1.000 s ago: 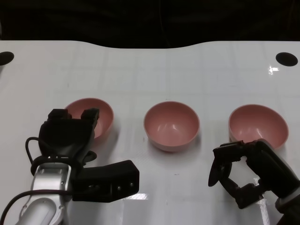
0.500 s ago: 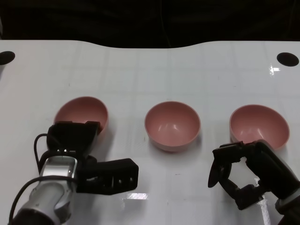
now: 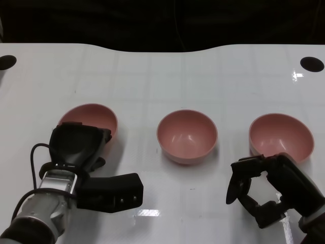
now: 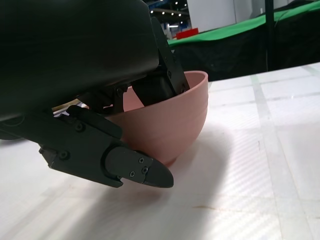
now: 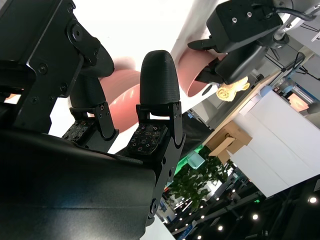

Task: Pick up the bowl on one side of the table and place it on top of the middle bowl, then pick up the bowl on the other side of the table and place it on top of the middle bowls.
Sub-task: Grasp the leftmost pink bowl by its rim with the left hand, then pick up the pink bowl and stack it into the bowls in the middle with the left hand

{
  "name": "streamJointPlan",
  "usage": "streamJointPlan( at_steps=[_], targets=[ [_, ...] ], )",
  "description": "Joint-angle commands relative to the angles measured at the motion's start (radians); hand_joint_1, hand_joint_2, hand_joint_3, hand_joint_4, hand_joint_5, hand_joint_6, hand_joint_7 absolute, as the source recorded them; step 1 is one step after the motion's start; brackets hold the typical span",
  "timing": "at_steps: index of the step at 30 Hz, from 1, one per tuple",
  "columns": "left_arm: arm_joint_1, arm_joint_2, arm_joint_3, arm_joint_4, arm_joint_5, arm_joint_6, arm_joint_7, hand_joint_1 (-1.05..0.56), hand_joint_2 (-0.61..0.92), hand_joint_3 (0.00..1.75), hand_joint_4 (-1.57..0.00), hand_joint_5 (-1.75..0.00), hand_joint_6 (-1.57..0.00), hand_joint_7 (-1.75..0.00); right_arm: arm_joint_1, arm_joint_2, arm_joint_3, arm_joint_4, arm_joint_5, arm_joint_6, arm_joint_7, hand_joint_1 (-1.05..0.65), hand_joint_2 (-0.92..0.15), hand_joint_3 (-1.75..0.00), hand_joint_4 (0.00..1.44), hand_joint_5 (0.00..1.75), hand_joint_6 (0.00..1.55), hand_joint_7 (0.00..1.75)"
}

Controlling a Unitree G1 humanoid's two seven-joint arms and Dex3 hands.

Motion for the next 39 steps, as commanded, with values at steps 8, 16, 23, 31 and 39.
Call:
streamJointPlan(
  at_steps=[8,16,23,31,39],
  targets=[
    [-0.007,0.073,0.008,-0.224,-0.013,-0.016,-0.059,-0.27,0.89,0.06,-0.85,-1.75,-1.11,-0.4,-0.007,-0.006,-0.008,0.003,-0.001,-0.012,-0.011,0.34,-0.07,-1.45,1.06,1.3,1.08,1.06],
    [-0.032,0.066,-0.009,-0.268,-0.003,-0.083,-0.052,-0.32,0.91,0.13,-0.85,-1.75,-0.93,-0.91,-0.008,-0.007,-0.007,0.007,0.001,-0.017,-0.009,0.34,-0.08,-1.44,1.06,1.29,1.08,1.05],
    [-0.063,0.047,-0.021,-0.271,0.001,-0.149,-0.045,-0.29,0.9,0.14,-0.88,-1.75,-0.97,-0.84,-0.003,-0.01,-0.009,-0.001,-0.002,-0.015,-0.009,0.34,-0.08,-1.43,1.06,1.27,1.09,1.03],
    [-0.105,-0.009,-0.045,-0.25,-0.015,-0.255,-0.04,-0.31,0.89,0.18,-0.9,-1.75,-0.91,-1.0,-0.004,-0.025,-0.007,0.014,0.01,-0.035,0.007,0.28,-0.07,-1.45,1.08,1.3,1.09,1.02],
    [-0.15,-0.064,-0.085,-0.208,-0.004,-0.277,-0.088,-0.33,0.61,0.78,-0.89,-1.75,-0.85,-1.21,-0.011,-0.039,-0.007,0.029,0.011,-0.055,0.02,0.22,-0.04,-1.48,1.07,1.4,1.1,1.0]
  ],
)
